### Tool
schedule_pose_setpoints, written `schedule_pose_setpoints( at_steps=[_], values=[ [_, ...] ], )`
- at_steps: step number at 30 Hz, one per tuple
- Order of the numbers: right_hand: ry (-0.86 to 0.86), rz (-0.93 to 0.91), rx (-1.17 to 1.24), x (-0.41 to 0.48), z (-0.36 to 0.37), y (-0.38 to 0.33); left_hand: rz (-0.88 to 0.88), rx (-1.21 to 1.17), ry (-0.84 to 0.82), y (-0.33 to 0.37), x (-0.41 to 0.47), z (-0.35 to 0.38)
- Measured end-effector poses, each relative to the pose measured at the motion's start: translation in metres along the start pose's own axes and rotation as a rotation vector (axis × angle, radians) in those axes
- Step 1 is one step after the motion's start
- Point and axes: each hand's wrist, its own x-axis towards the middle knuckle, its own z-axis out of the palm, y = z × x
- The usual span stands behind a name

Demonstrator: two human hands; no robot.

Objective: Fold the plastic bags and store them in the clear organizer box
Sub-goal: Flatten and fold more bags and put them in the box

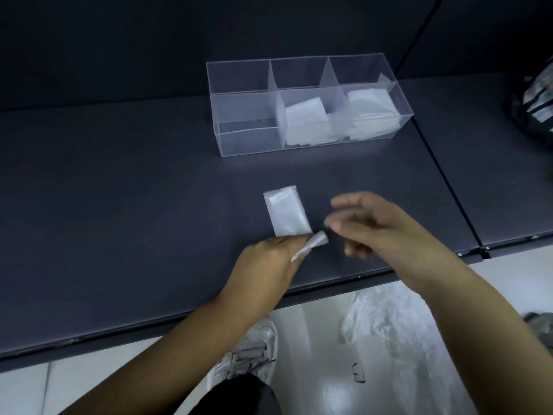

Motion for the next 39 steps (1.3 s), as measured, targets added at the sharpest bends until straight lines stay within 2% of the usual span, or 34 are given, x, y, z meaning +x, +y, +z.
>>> schedule_pose_setpoints(
  at_steps=[2, 4, 5, 9, 12, 14, 17, 19, 21, 23, 25, 28, 31, 35, 39],
  values=[
    [-0.074, -0.186, -0.156, 0.001, -0.003, -0.001, -0.062, -0.11, -0.059, -0.005, 0.006, -0.007],
    [-0.218, -0.207, -0.191, 0.01, 0.003, 0.006, -0.135, -0.196, -0.122, -0.01, 0.016, -0.013],
    [-0.237, -0.187, -0.209, 0.016, 0.007, 0.012, -0.177, -0.233, -0.164, -0.012, 0.021, -0.015],
    [-0.026, -0.146, -0.215, 0.035, 0.02, 0.028, -0.364, -0.427, -0.228, -0.023, 0.04, -0.018],
    [0.097, -0.105, -0.202, 0.044, 0.026, 0.03, -0.567, -0.669, -0.2, -0.028, 0.051, -0.017],
    [0.138, -0.073, -0.218, 0.049, 0.03, 0.03, -0.643, -0.727, -0.133, -0.029, 0.056, -0.017],
    [0.16, -0.024, -0.278, 0.053, 0.033, 0.027, -0.61, -0.538, 0.118, -0.033, 0.058, -0.02],
    [0.17, 0.005, -0.315, 0.055, 0.033, 0.024, -0.404, -0.218, 0.301, -0.035, 0.049, -0.019],
    [0.174, 0.033, -0.332, 0.057, 0.034, 0.02, -0.105, 0.079, 0.307, -0.033, 0.04, -0.012],
    [0.173, 0.047, -0.358, 0.058, 0.036, 0.016, 0.066, 0.243, 0.156, -0.033, 0.033, 0.002],
    [0.182, 0.06, -0.378, 0.06, 0.036, 0.014, 0.032, 0.333, -0.036, -0.035, 0.028, 0.011],
    [0.219, 0.046, -0.397, 0.058, 0.041, 0.015, -0.054, 0.462, -0.159, -0.046, 0.027, 0.012],
    [0.334, -0.033, -0.449, 0.048, 0.057, 0.028, -0.075, 0.531, -0.214, -0.051, 0.029, 0.013],
    [0.579, -0.201, -0.676, 0.039, 0.071, 0.052, -0.097, 0.582, -0.226, -0.053, 0.029, 0.012],
    [0.662, -0.217, -0.675, 0.039, 0.077, 0.058, -0.159, 0.603, -0.21, -0.053, 0.031, 0.01]
  ],
)
